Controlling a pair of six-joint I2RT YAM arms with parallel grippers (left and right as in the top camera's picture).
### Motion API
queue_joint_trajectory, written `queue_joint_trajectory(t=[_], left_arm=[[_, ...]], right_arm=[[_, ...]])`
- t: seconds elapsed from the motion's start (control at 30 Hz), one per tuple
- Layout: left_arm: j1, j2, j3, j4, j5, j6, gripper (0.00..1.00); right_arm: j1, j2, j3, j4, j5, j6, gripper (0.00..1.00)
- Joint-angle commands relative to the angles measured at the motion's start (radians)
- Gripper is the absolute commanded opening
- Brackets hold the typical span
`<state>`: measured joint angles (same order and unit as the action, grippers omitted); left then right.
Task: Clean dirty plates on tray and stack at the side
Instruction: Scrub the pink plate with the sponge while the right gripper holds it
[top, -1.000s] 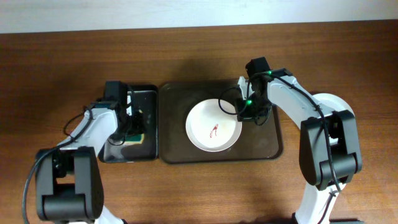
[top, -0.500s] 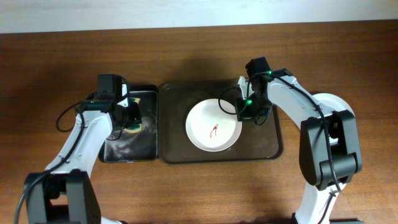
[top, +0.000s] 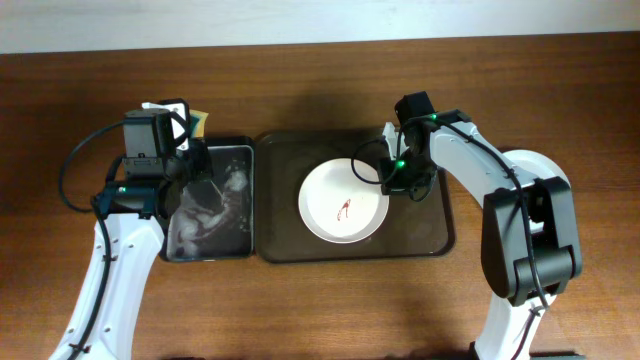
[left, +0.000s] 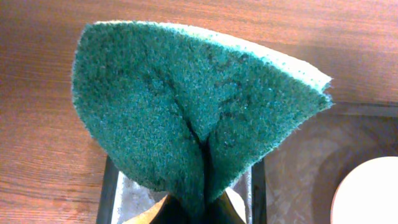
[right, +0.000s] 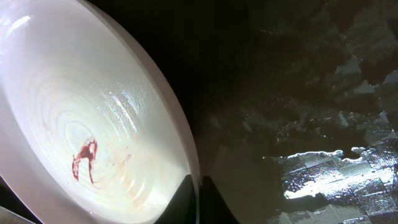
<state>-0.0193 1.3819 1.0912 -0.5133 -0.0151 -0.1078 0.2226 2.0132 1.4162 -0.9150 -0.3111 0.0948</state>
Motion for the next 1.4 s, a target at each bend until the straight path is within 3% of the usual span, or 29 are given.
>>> queue_joint_trajectory(t=[0.0, 0.17, 0.3, 0.43, 0.5, 0.53, 0.6, 0.7, 0.8, 0.93, 1.1, 1.23, 1.3, 1.37], left_arm=[[0.000, -0.029, 0.021, -0.006, -0.003, 0.019, 0.00], [-0.011, 0.098, -0.036, -0.192, 0.028, -0.089, 0.00], [-0.011, 0.195, -0.037, -0.215, 0.060, -0.089, 0.00], [-0.022, 0.188, 0.000, -0.206, 0.272, -0.003, 0.00], [-0.108, 0.187, 0.038, -0.133, 0.470, -0.003, 0.00], [-0.161, 0.193, 0.037, -0.095, 0.499, -0.023, 0.00], [-0.272, 0.233, 0.037, -0.043, 0.489, -0.124, 0.00], [-0.396, 0.343, 0.037, 0.022, 0.461, -0.265, 0.00], [-0.451, 0.391, 0.037, 0.105, 0.472, -0.338, 0.00], [-0.509, 0.459, 0.037, 0.174, 0.460, -0.526, 0.00], [-0.537, 0.523, 0.037, 0.253, 0.449, -0.588, 0.00], [-0.595, 0.559, 0.037, 0.319, 0.331, -0.588, 0.00], [-0.608, 0.605, 0.037, 0.293, 0.291, -0.588, 0.00], [-0.604, 0.609, 0.037, 0.173, 0.209, -0.588, 0.00]], right_arm=[[0.008, 0.005, -0.006, 0.000, 0.010, -0.001, 0.05], [0.008, 0.005, -0.006, 0.000, 0.010, -0.001, 0.05], [0.008, 0.005, -0.006, -0.001, 0.010, -0.001, 0.05], [0.008, 0.006, -0.020, 0.004, 0.009, -0.001, 0.09], [0.008, 0.006, -0.057, 0.033, 0.009, 0.000, 0.13], [0.008, 0.006, -0.086, 0.060, 0.009, 0.000, 0.14], [0.008, 0.006, -0.133, 0.106, 0.009, 0.000, 0.14], [0.008, 0.006, -0.172, 0.138, 0.009, 0.000, 0.05], [0.008, 0.006, -0.172, 0.139, 0.009, 0.000, 0.06], [0.008, 0.006, -0.172, 0.137, 0.008, 0.000, 0.05], [0.008, 0.006, -0.172, 0.137, 0.008, 0.000, 0.06], [0.008, 0.006, -0.172, 0.137, 0.008, 0.000, 0.06], [0.008, 0.006, -0.172, 0.133, 0.008, 0.000, 0.05], [0.008, 0.006, -0.172, 0.130, 0.008, -0.001, 0.05]])
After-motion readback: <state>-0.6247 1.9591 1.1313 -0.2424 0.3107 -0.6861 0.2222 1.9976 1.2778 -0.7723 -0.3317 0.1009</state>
